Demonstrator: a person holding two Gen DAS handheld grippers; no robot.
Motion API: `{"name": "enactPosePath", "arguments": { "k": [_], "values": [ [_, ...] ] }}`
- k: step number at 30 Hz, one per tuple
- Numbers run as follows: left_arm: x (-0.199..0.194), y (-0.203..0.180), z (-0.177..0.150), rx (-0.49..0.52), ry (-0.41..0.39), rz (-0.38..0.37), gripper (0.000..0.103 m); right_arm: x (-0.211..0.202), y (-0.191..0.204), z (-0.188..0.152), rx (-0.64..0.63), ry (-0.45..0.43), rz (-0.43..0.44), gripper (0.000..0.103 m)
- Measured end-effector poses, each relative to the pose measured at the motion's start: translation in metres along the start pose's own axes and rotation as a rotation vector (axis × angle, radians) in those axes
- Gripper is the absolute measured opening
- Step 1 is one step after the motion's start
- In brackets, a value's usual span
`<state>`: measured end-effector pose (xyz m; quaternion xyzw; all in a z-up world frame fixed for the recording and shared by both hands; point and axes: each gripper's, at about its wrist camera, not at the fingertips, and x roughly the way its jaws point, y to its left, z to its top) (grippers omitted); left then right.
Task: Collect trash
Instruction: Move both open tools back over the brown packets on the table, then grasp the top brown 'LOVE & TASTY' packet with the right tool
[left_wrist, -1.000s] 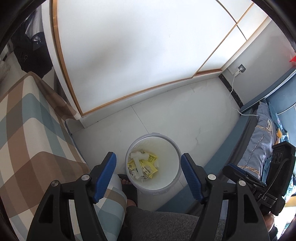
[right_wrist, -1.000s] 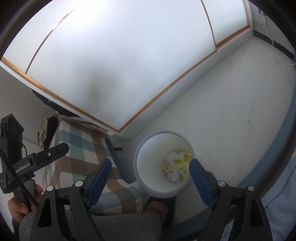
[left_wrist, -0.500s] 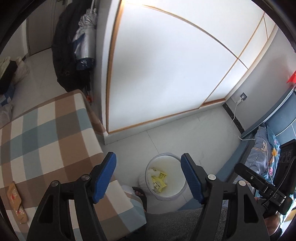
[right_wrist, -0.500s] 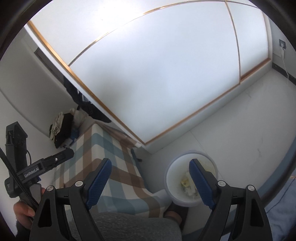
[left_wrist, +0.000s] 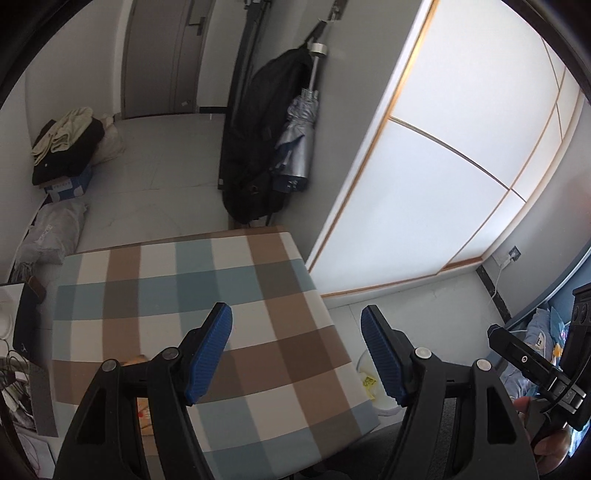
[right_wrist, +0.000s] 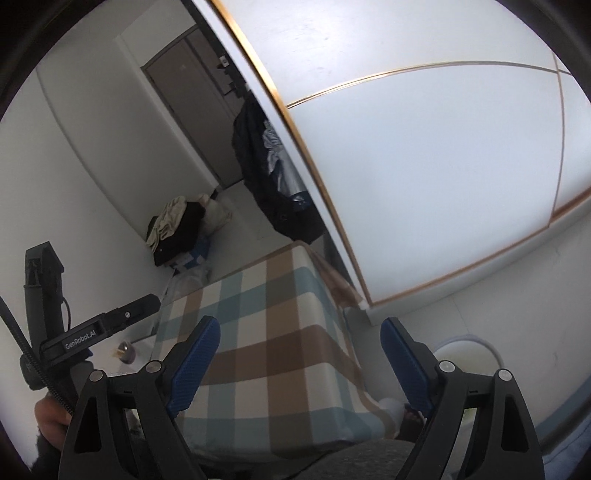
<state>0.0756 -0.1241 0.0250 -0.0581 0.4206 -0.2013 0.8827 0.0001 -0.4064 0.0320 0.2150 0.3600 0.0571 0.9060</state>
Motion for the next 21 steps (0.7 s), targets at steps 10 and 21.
{"name": "enactPosePath", "arguments": {
  "k": [10, 21],
  "values": [
    [-0.028, 0.116, -0.017, -0.174, -0.097, 0.153, 0.082, 0.072, 0.091, -0.013, -0.159, 0.122, 0.066, 0.089],
    [-0.044, 0.2, -0.044, -0.355, -0.125, 0.246, 0.082, 0.174, 0.177, -0.066, -0.333, 0.332, 0.081, 0.089]
  ]
}}
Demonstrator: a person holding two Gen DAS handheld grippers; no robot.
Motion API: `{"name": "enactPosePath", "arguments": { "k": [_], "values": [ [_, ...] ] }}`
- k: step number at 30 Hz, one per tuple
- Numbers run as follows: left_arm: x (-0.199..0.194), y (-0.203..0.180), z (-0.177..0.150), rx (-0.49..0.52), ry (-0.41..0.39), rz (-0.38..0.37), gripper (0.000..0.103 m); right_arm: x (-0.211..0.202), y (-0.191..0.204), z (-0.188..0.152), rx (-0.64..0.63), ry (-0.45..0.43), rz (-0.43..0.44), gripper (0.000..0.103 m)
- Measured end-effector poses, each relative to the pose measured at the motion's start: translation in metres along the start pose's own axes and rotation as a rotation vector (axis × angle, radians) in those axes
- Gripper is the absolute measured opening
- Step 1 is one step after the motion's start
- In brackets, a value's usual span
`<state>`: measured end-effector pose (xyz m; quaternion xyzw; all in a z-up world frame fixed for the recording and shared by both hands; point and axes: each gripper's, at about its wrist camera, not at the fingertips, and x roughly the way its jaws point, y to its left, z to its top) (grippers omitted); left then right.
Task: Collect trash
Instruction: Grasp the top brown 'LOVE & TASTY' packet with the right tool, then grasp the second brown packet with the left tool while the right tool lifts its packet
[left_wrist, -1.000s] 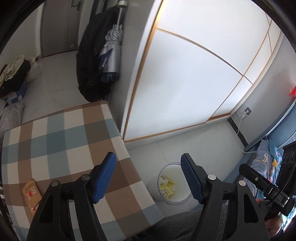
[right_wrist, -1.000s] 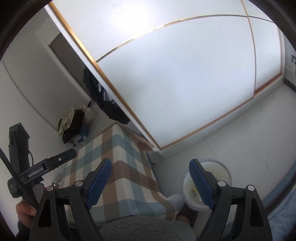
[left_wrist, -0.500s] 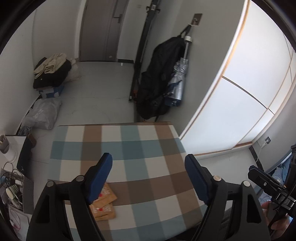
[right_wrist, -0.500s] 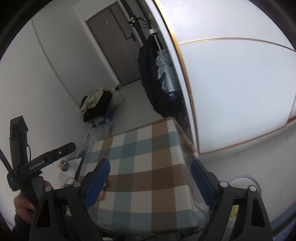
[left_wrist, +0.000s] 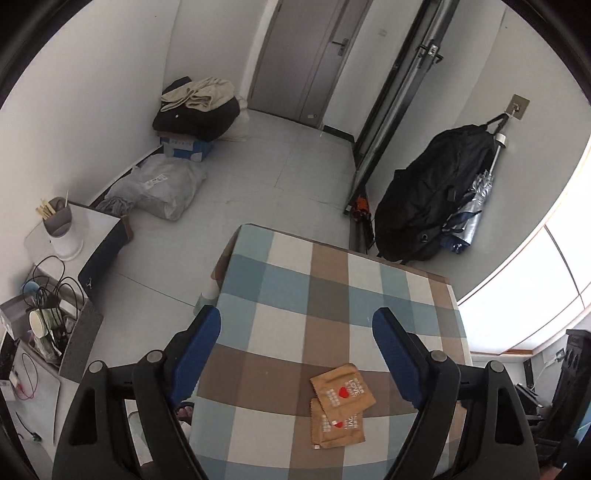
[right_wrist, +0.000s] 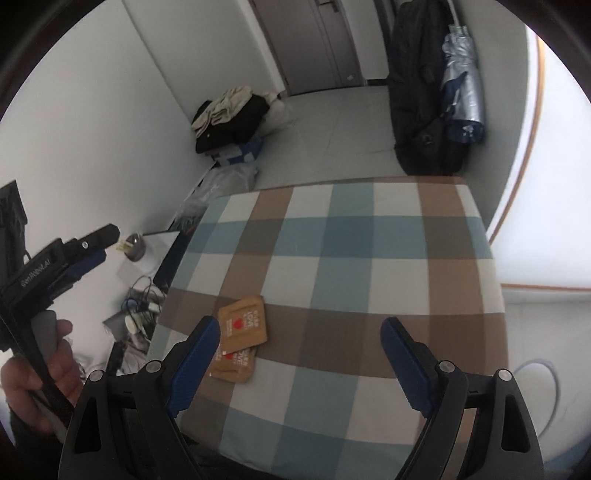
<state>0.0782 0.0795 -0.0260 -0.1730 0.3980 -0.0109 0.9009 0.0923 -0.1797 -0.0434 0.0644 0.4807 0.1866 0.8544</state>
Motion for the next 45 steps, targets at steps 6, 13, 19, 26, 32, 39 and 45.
{"name": "enactPosePath", "arguments": {
  "k": [6, 13, 19, 26, 32, 39, 45],
  "values": [
    [0.001, 0.023, 0.009, -0.066, 0.004, 0.015, 0.082, 0.056, 0.04, -0.003, -0.092, 0.1, -0.023, 0.089],
    [0.004, 0.044, 0.015, -0.143, 0.017, 0.025, 0.082, 0.1, 0.08, -0.012, -0.25, 0.175, -0.098, 0.089],
    [0.005, 0.054, 0.015, -0.185, 0.037, 0.016, 0.082, 0.125, 0.089, -0.021, -0.287, 0.251, -0.151, 0.082],
    [0.011, 0.056, 0.012, -0.195, 0.057, 0.021, 0.082, 0.122, 0.094, -0.021, -0.329, 0.231, -0.136, 0.058],
    [0.017, 0.05, 0.006, -0.158, 0.083, 0.04, 0.082, 0.115, 0.084, -0.021, -0.286, 0.219, -0.106, 0.042],
    [0.025, 0.042, -0.006, -0.099, 0.128, 0.07, 0.082, 0.091, 0.06, -0.023, -0.228, 0.178, -0.066, 0.042],
    [0.038, 0.022, -0.025, 0.001, 0.216, 0.063, 0.082, 0.059, 0.033, -0.022, -0.159, 0.113, -0.051, 0.042]
  ]
}}
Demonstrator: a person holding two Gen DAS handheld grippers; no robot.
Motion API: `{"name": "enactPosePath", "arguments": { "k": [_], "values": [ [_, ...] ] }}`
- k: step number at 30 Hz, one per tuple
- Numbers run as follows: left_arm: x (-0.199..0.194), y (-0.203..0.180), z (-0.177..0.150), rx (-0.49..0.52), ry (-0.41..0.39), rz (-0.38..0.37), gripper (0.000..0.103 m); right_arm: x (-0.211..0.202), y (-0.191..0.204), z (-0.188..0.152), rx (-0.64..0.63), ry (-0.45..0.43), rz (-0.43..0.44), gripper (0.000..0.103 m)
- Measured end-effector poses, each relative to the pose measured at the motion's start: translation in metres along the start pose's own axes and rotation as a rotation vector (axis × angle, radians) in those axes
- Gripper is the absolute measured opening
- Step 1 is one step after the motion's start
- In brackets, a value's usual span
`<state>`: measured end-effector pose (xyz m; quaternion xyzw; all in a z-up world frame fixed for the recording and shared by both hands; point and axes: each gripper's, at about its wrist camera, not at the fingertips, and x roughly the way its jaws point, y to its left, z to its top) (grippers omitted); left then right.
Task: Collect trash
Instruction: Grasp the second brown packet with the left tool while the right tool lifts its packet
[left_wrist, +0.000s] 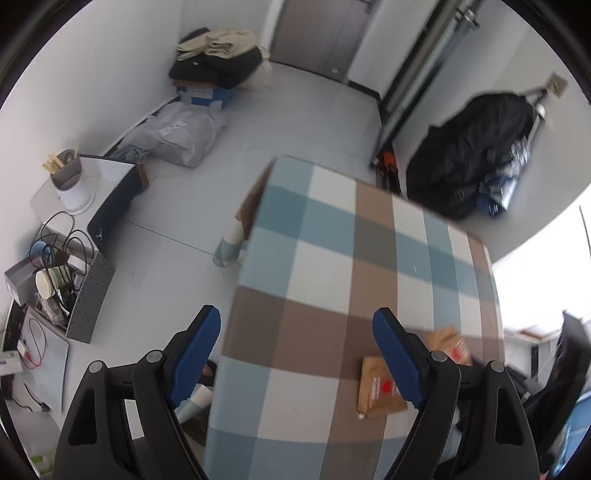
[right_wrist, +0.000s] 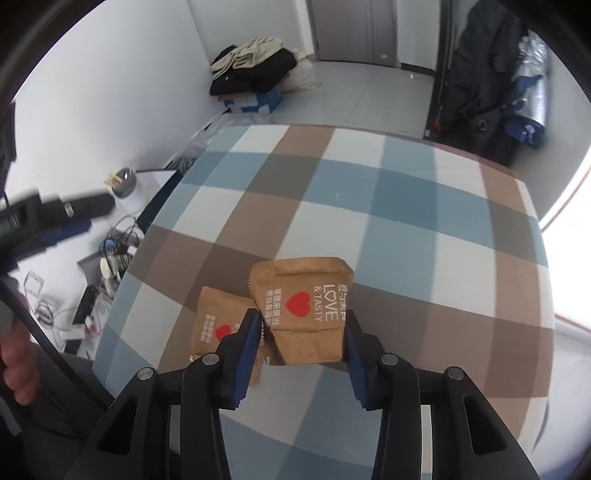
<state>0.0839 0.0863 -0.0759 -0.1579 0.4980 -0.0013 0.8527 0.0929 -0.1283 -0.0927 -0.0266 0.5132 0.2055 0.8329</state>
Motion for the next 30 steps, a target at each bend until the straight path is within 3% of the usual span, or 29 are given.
{"name": "enactPosePath", "arguments": {
  "k": [12, 20, 25, 30],
  "values": [
    [0.03, -0.065, -0.037, 0.236, 0.145, -0.025, 0.082, -0.033, -0.061, -0.02, 0.155, -0.091, 0.013, 0.042],
    [0.046, -0.076, -0.05, 0.254, 0.224, -0.03, 0.082, -0.051, -0.095, -0.026, 0.269, -0.138, 0.032, 0.042],
    [0.055, -0.083, -0.058, 0.288, 0.235, 0.024, 0.082, -0.062, -0.099, -0.029, 0.285, -0.164, 0.059, 0.042],
    [0.059, -0.095, -0.068, 0.382, 0.19, 0.116, 0.082, -0.069, -0.103, -0.031, 0.297, -0.185, 0.068, 0.042]
  ]
}}
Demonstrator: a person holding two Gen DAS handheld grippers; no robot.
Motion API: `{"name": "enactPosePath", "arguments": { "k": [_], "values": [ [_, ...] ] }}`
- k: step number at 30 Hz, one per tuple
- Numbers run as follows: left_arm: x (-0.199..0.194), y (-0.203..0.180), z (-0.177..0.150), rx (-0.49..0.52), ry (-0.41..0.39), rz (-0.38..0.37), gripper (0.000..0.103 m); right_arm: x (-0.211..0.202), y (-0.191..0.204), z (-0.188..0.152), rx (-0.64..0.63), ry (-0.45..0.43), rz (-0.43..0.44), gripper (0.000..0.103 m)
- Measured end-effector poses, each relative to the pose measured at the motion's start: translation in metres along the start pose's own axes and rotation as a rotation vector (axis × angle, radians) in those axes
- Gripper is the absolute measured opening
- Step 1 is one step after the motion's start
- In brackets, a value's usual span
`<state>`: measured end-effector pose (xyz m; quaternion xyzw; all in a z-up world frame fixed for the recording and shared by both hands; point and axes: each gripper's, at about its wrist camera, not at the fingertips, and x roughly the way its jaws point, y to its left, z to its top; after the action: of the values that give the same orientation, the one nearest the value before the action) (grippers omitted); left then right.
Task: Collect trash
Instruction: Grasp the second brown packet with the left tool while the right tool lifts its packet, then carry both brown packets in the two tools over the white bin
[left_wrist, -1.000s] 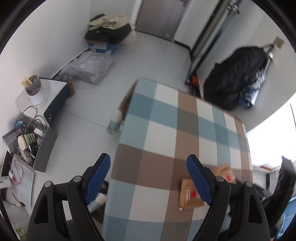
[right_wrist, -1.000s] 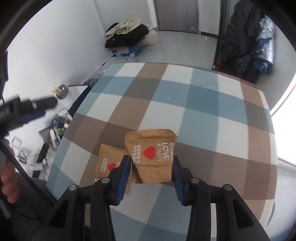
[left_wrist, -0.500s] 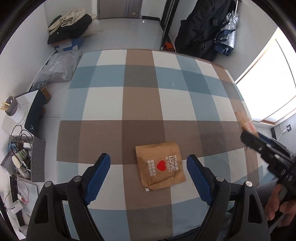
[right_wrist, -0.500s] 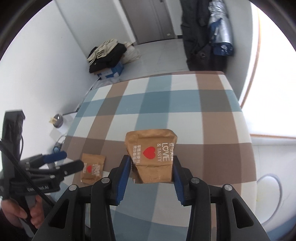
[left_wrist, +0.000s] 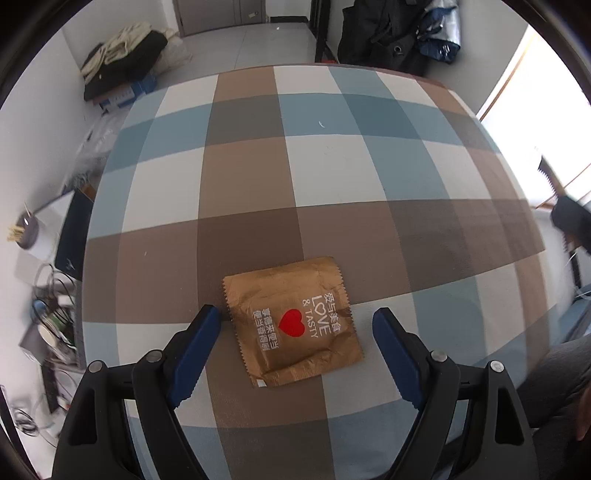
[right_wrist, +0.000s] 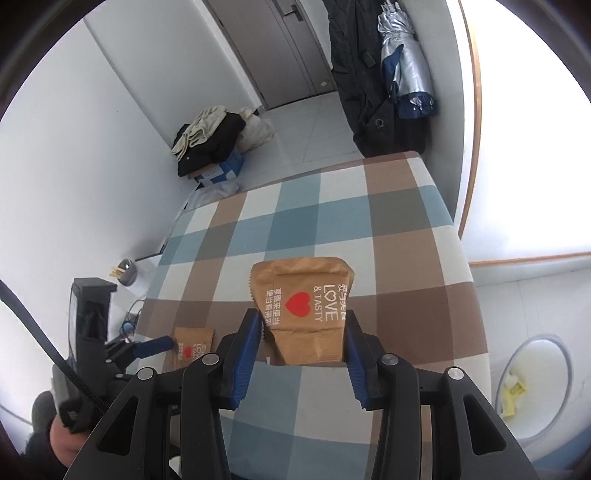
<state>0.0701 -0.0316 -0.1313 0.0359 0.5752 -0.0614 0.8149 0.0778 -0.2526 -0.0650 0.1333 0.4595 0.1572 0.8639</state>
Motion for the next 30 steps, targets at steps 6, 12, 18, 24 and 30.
{"name": "enactPosePath", "arguments": {
  "k": [6, 12, 18, 24, 30],
  "values": [
    [-0.006, -0.005, -0.005, 0.031, -0.033, 0.001, 0.053, -0.005, -0.006, -0.001, 0.011, -0.01, -0.001, 0.042],
    [-0.009, -0.005, -0.008, 0.037, -0.033, -0.018, 0.038, -0.01, -0.002, -0.001, -0.002, -0.023, 0.004, 0.042],
    [-0.007, 0.002, 0.001, -0.027, -0.029, -0.088, 0.036, -0.013, -0.003, -0.003, -0.005, -0.028, 0.003, 0.042],
    [-0.005, 0.001, 0.002, -0.029, -0.033, -0.082, 0.036, -0.016, -0.004, -0.004, 0.001, -0.034, -0.002, 0.042],
    [-0.008, 0.021, 0.007, -0.112, -0.015, -0.126, 0.036, -0.024, -0.002, -0.005, 0.001, -0.051, 0.01, 0.042]
  ]
}}
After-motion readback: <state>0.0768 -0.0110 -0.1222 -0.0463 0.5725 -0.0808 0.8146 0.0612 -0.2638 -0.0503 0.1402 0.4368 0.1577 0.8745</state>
